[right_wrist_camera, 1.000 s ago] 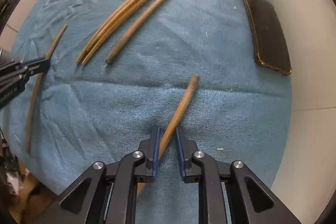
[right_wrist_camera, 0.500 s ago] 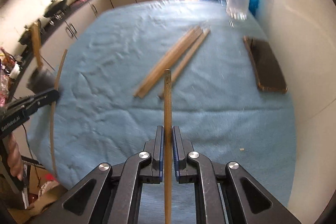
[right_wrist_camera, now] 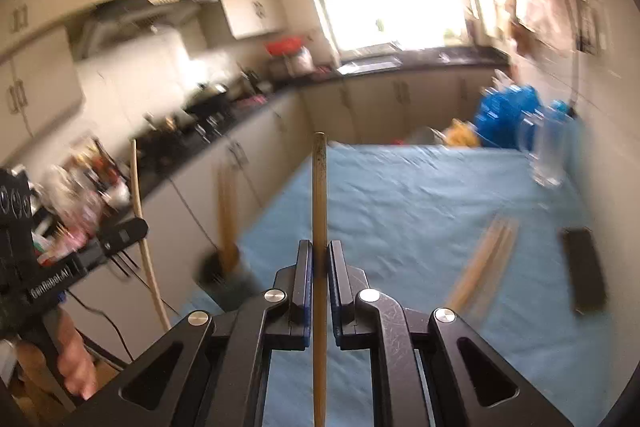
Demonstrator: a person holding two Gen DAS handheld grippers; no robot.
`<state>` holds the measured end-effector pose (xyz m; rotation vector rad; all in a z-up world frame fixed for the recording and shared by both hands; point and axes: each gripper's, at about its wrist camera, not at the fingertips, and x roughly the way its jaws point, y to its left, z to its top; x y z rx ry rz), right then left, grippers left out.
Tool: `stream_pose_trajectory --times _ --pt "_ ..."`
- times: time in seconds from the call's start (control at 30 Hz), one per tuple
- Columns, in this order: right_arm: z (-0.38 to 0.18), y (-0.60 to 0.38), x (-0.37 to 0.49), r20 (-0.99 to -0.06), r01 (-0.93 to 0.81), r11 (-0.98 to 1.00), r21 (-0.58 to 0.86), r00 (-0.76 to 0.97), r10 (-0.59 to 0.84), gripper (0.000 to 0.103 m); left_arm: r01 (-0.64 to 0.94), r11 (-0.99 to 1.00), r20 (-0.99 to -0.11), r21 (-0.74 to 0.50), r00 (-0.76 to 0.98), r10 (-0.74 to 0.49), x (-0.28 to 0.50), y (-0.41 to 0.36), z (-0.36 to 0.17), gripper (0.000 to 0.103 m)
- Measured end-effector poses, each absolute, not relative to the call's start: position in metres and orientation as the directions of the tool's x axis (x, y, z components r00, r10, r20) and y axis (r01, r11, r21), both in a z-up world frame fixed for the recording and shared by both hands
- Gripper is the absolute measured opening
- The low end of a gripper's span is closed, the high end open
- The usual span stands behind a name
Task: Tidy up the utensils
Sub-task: 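Carry both held chopsticks upright to the black cup and lower them in, then open both tools to drop the chopsticks into the black cup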
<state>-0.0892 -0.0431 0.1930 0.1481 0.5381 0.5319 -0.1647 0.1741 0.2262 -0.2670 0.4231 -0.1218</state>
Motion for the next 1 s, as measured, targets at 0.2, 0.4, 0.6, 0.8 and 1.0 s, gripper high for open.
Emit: stream_pose_trajectory --times 0.2,0.4,0.6,0.8,1.0 --pt "0.206 0.023 -0.069 -0.321 -0.502 0.812 0.297 0.749 0.580 0.008 -0.015 0.954 -0.354 -0.298 0.930 -0.096 -0.145 0.216 0.237 0.007" --pt "0.208 0.067 -0.042 -0.245 -0.505 0.798 0.328 0.771 0.588 0.008 -0.057 0.948 -0.349 -0.314 0.935 -0.059 -0.107 0.241 0.228 0.007" --pt "0.198 0.087 -0.012 -0.221 -0.475 0.817 0.329 0.802 0.555 0.008 -0.081 0.962 -0.365 -0.261 0.931 -0.020 -0.072 0.239 0.212 0.007" --pt "0.165 0.097 0.003 -0.296 -0.451 0.840 0.302 0.793 0.532 0.009 -0.088 0.959 -0.438 -0.269 0.898 -0.040 -0.050 0.240 0.182 0.007" --pt "0.147 0.096 0.003 -0.346 -0.450 0.845 0.289 0.774 0.530 0.009 -0.108 0.953 -0.472 -0.283 0.881 -0.040 -0.047 0.241 0.167 0.007"
